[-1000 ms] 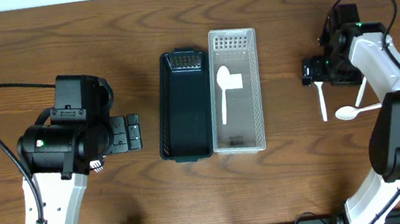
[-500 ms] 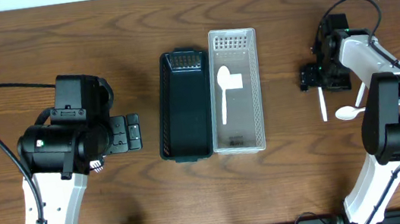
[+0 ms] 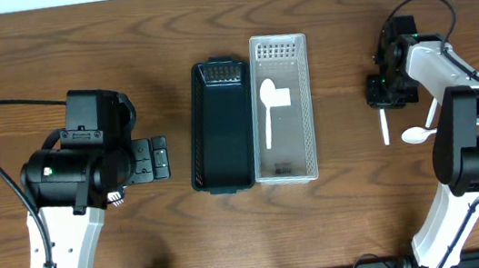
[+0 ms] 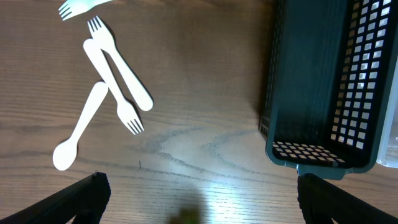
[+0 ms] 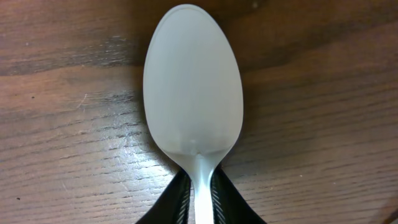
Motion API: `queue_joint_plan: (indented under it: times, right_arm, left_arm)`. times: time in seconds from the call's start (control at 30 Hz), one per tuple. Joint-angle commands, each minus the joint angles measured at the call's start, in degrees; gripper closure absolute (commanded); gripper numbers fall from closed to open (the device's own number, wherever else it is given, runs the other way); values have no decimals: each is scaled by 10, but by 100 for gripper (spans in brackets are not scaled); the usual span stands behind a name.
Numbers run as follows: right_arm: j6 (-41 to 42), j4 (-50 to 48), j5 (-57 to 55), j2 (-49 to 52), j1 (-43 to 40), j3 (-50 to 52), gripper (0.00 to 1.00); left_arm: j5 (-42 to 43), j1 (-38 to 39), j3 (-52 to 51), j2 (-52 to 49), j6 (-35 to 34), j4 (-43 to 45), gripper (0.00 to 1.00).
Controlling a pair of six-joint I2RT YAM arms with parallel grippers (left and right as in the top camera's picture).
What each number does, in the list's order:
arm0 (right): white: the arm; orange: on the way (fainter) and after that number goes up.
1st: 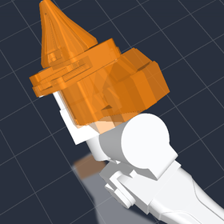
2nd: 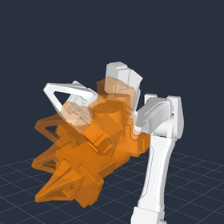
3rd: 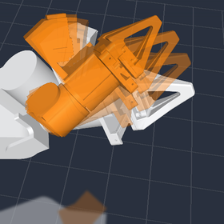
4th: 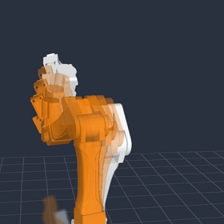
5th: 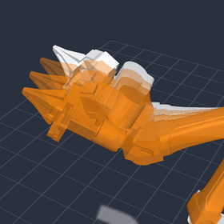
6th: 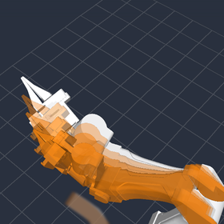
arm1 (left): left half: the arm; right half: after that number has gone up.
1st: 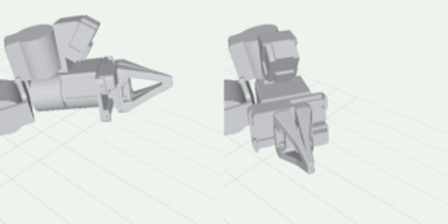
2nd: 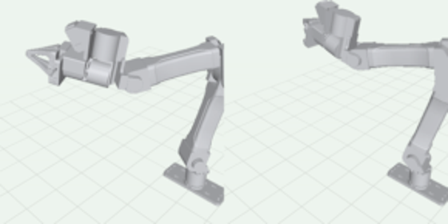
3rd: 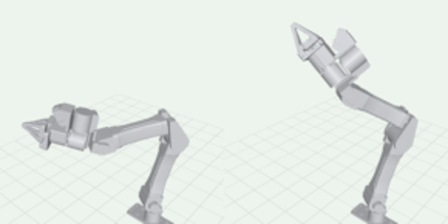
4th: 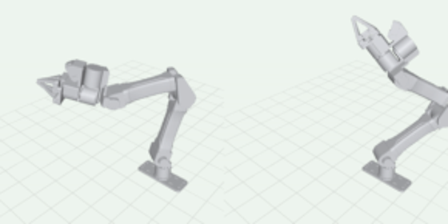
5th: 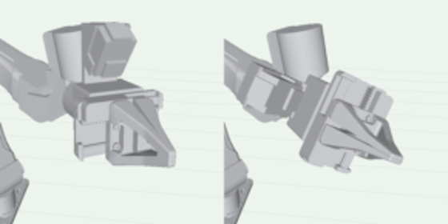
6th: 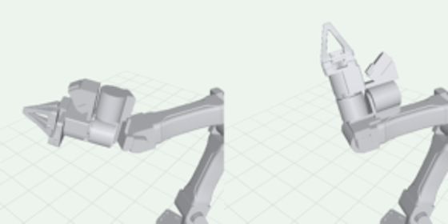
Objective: Pack container
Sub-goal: 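Return the right gripper and grasp a second white spoon, then place the second spoon into the white basket and release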
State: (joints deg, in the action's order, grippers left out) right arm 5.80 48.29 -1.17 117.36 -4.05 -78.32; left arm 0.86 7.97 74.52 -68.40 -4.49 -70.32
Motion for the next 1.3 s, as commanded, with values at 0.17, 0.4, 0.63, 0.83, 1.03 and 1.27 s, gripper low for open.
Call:
queue_joint_plan:
  times: [0.17, 0.4, 0.63, 0.83, 1.03, 1.27]
  right_arm:
    - [24, 14, -3, 24, -1, -5, 99]
    - [45, 143, -2, -38, 16, -160, 99]
    - [85, 190, 32, -118, 108, -316, 99]
    - [179, 179, 30, -110, 216, -315, 97]
    - [270, 171, 6, -41, 288, -299, 97]
    - [294, 175, -1, 69, 316, -291, 94]
  left_arm:
    - [-9, -3, 7, -2, 2, -2, 2]
    - [-9, -3, 7, -2, 2, -2, 2]
    - [-9, -3, 7, -2, 2, -1, 2]
    - [-9, -3, 7, -2, 2, -1, 2]
    - [-9, -3, 7, -4, 2, -1, 2]
    - [-9, -3, 7, -4, 2, -1, 2]
